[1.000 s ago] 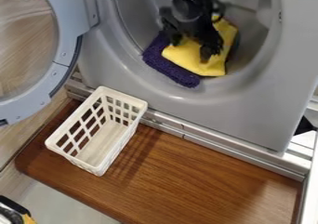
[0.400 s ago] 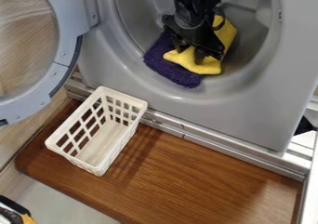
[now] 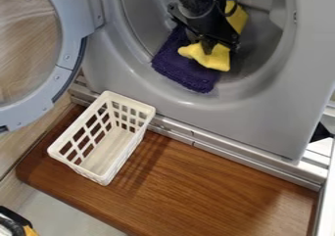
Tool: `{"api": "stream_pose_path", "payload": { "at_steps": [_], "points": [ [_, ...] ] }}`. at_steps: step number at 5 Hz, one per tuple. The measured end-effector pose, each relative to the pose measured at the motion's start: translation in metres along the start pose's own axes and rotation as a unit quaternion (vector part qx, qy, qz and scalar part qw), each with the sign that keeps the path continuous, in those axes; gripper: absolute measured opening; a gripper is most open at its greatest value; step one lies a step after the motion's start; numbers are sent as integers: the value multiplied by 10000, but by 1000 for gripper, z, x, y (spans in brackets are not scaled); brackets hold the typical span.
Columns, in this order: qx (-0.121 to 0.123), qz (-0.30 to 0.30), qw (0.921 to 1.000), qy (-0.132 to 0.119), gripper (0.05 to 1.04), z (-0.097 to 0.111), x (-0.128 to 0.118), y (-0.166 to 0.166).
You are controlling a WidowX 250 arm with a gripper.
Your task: Put the yellow cloth on lower right side
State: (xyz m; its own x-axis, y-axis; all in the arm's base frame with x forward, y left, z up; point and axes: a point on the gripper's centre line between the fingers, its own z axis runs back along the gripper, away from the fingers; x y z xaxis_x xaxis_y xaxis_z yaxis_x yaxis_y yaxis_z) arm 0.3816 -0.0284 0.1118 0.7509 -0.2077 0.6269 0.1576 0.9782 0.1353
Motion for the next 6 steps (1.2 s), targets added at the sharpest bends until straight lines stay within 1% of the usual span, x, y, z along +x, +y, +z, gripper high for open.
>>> {"api": "stream_pose_path", "payload": {
  "at_steps": [1, 2, 3, 4, 5, 6],
  "points": [
    [-325, 193, 9983, 451, 103, 8, -21, -25],
    [-431, 645, 9864, 1446, 103, 12, -73, -65],
    [-510, 307, 9784, 1979, 103, 13, -105, -107],
    [-722, -80, 9740, 2145, 103, 14, -118, -149],
    [-910, -130, 9677, 2349, 103, 1, -126, -173],
    [-1109, -62, 9682, 2243, 103, -12, -125, -184]
  ]
}}
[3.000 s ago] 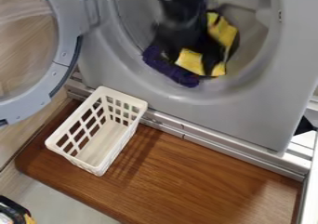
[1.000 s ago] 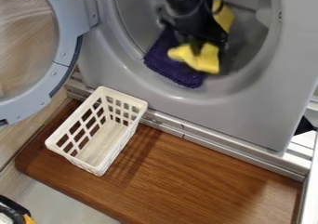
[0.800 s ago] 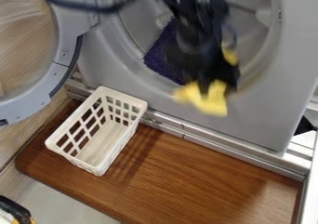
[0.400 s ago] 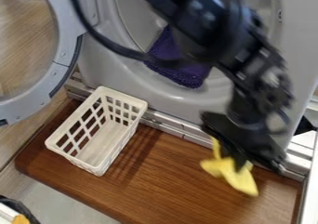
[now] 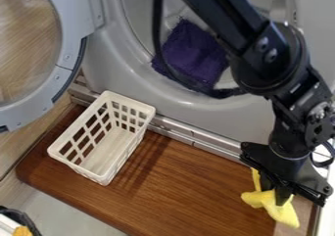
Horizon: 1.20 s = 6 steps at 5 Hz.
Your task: Put the yellow cloth on lower right side
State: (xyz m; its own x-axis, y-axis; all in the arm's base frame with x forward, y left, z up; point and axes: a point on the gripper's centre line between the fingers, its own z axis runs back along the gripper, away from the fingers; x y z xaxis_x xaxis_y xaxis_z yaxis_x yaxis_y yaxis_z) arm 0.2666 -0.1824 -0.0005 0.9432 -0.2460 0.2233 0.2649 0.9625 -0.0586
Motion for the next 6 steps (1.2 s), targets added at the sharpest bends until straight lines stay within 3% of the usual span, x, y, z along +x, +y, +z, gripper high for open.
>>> {"api": "stream_pose_path", "payload": {
  "at_steps": [1, 2, 4, 5, 6],
  "points": [
    [-152, -126, 9998, -76, 129, -7, 5, -3],
    [-252, -140, 9996, -51, 325, -12, 8, 0],
    [-264, -125, 9996, 24, 930, -11, 5, -1],
    [-117, -99, 9998, 92, 1009, 0, 2, -5],
    [-68, 65, 9999, 76, 1005, 17, -1, -5]
  ]
}}
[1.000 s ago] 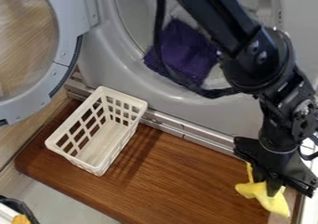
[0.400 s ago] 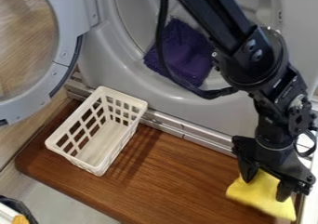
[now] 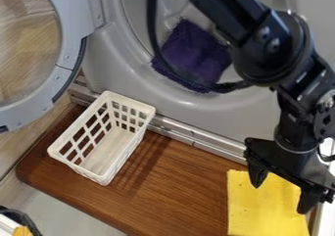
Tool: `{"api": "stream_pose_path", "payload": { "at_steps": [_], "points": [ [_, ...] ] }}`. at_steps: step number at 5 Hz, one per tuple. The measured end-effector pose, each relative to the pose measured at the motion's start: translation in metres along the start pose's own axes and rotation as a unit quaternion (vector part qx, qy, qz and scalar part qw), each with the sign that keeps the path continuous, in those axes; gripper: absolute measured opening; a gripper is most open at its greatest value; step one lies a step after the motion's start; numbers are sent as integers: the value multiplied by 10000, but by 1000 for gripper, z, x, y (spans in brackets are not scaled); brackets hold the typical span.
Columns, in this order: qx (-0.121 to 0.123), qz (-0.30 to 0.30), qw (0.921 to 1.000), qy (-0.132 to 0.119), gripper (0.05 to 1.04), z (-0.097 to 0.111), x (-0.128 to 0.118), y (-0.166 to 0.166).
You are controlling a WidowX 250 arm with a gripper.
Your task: Put the yellow cloth on lower right side
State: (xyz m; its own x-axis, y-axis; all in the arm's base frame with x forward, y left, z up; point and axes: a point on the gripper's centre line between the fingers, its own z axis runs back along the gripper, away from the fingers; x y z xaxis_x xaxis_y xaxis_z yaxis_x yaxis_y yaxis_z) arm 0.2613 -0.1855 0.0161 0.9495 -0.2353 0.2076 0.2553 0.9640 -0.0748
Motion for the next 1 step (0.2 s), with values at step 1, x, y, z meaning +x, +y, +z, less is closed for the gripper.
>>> {"api": "stream_pose_path", "payload": {
  "at_steps": [1],
  "points": [
    [175, 31, 9998, -84, 1001, 14, -4, -1]
  ]
}}
